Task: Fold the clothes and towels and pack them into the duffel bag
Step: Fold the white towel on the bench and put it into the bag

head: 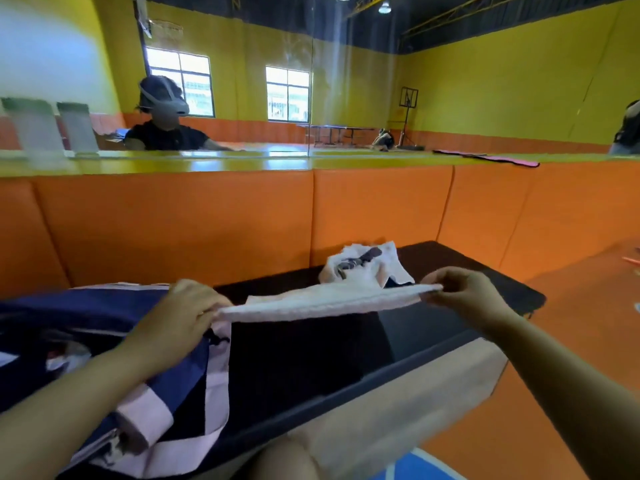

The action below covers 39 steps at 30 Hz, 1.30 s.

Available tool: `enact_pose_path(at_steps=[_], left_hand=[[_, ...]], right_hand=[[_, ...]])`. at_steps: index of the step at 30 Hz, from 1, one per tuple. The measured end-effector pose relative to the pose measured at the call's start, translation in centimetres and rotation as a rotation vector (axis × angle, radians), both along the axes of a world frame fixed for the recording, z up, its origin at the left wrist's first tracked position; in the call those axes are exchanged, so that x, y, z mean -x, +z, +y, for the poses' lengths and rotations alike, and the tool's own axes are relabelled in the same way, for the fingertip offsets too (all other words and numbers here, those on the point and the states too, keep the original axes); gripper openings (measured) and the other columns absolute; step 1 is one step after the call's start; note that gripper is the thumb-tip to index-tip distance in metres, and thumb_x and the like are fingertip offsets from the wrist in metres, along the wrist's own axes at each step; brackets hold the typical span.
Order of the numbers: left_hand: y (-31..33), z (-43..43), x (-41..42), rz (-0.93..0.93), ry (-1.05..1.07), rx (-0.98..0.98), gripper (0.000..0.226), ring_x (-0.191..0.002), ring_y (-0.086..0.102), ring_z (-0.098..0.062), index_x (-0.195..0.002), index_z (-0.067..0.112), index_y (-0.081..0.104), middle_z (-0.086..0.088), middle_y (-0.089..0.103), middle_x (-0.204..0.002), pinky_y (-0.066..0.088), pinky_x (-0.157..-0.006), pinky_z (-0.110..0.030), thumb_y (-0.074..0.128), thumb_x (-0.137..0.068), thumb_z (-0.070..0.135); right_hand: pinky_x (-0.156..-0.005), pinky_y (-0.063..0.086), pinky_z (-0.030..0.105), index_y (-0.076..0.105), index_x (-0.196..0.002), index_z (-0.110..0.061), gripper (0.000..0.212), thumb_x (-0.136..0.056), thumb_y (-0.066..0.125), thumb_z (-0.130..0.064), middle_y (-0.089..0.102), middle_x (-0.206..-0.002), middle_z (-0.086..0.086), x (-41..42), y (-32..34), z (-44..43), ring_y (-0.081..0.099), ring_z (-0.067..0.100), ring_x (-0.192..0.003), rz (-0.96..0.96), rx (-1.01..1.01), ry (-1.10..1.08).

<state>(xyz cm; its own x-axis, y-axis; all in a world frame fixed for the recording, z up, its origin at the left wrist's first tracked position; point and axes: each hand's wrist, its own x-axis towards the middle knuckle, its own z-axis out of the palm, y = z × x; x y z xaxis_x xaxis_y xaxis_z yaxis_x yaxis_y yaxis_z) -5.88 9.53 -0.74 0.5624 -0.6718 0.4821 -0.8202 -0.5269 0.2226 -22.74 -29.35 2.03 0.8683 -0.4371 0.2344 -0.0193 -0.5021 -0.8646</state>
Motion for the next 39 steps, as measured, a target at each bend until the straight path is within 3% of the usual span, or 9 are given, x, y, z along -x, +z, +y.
enact_pose_path(at_steps=[3, 7, 12, 16, 22, 32, 35, 37, 39], left_hand=[[-3.9, 0.5, 1.7, 0.207, 0.008, 0.003, 0.017, -0.093, 0.049, -0.003, -0.093, 0.038, 0.057, 0.024, 0.054, -0.092, 0.039, -0.082, -0.024, 0.046, -0.090, 0.025], [-5.4, 1.2, 3.1, 0.418, 0.023, 0.057, 0.029, -0.094, 0.056, 0.010, -0.090, 0.043, 0.059, 0.020, 0.063, -0.097, 0.040, -0.075, -0.008, 0.056, -0.091, 0.014], [-5.2, 0.7, 2.5, 0.632, 0.066, 0.275, 0.012, -0.087, 0.066, -0.003, -0.092, 0.026, 0.069, 0.008, 0.073, -0.092, 0.051, -0.080, -0.023, 0.062, -0.088, 0.017], [-5.2, -1.6, -0.4, 0.594, 0.137, 0.317, 0.010, -0.090, 0.063, -0.008, -0.092, 0.028, 0.066, 0.007, 0.068, -0.095, 0.047, -0.076, -0.023, 0.062, -0.087, 0.020], [-4.9, -6.0, -6.3, 0.525, 0.215, 0.225, 0.008, -0.087, 0.057, -0.010, -0.095, 0.025, 0.061, 0.010, 0.060, -0.095, 0.043, -0.069, -0.022, 0.059, -0.090, 0.019], [-7.8, -11.4, -14.8, 0.513, 0.304, 0.057, 0.009, -0.094, 0.055, -0.022, -0.099, 0.014, 0.062, -0.005, 0.062, -0.107, 0.046, -0.084, -0.039, 0.056, -0.092, 0.012], [-9.4, -12.1, -15.7, 0.481, 0.333, -0.023, 0.018, -0.100, 0.054, -0.024, -0.107, 0.011, 0.062, -0.009, 0.059, -0.114, 0.044, -0.086, -0.035, 0.059, -0.090, 0.013], [-10.2, -12.6, -15.6, 0.431, 0.331, -0.049, 0.024, -0.110, 0.048, -0.024, -0.112, 0.012, 0.061, -0.005, 0.054, -0.117, 0.041, -0.087, -0.031, 0.061, -0.089, 0.017], [-10.7, -13.2, -15.0, 0.390, 0.273, -0.054, 0.025, -0.114, 0.042, -0.021, -0.113, 0.014, 0.060, 0.000, 0.051, -0.115, 0.035, -0.087, -0.025, 0.061, -0.089, 0.020]], right_hand=[[-0.070, 0.054, 0.023, 0.070, -0.082, -0.014, 0.015, -0.078, 0.070, 0.001, 0.071, -0.082, 0.008, 1.4, -4.2, 0.9, 0.066, 0.021, -0.077, 0.198, 0.042, 0.023], [-0.070, 0.051, 0.020, 0.069, -0.081, -0.013, 0.004, -0.083, 0.069, -0.009, 0.071, -0.085, 0.002, 3.1, -6.9, 1.6, 0.067, 0.009, -0.077, 0.280, 0.039, 0.054], [-0.058, 0.050, 0.015, 0.066, -0.081, -0.007, 0.008, -0.085, 0.067, -0.013, 0.070, -0.075, 0.003, 3.2, -7.6, 1.1, 0.066, 0.007, -0.065, 0.216, -0.034, 0.031], [-0.061, 0.058, 0.029, 0.067, -0.084, -0.008, 0.006, -0.085, 0.067, -0.014, 0.071, -0.081, 0.009, 0.7, -8.1, 0.2, 0.070, 0.016, -0.069, 0.174, -0.093, -0.053], [-0.049, 0.051, 0.024, 0.067, -0.081, -0.013, 0.009, -0.082, 0.072, -0.021, 0.069, -0.077, 0.003, -5.0, -8.1, -1.2, 0.067, 0.018, -0.065, 0.153, -0.003, -0.201], [-0.050, 0.039, 0.022, 0.060, -0.076, -0.025, 0.014, -0.081, 0.072, -0.031, 0.065, -0.076, -0.005, -14.6, -10.6, -5.8, 0.059, 0.009, -0.068, 0.307, 0.165, -0.251], [-0.057, 0.044, 0.026, 0.061, -0.092, -0.021, 0.014, -0.083, 0.069, -0.029, 0.067, -0.093, 0.001, -15.9, -12.0, -6.2, 0.059, 0.014, -0.076, 0.426, 0.296, -0.268], [-0.072, 0.048, 0.033, 0.059, -0.111, -0.017, 0.033, -0.082, 0.070, -0.029, 0.063, -0.110, 0.005, -16.0, -13.0, -5.8, 0.057, 0.023, -0.094, 0.469, 0.515, -0.285], [-0.077, 0.047, 0.039, 0.060, -0.116, -0.014, 0.040, -0.080, 0.072, -0.028, 0.061, -0.113, 0.009, -15.5, -13.1, -4.3, 0.053, 0.030, -0.101, 0.360, 0.690, -0.259]])
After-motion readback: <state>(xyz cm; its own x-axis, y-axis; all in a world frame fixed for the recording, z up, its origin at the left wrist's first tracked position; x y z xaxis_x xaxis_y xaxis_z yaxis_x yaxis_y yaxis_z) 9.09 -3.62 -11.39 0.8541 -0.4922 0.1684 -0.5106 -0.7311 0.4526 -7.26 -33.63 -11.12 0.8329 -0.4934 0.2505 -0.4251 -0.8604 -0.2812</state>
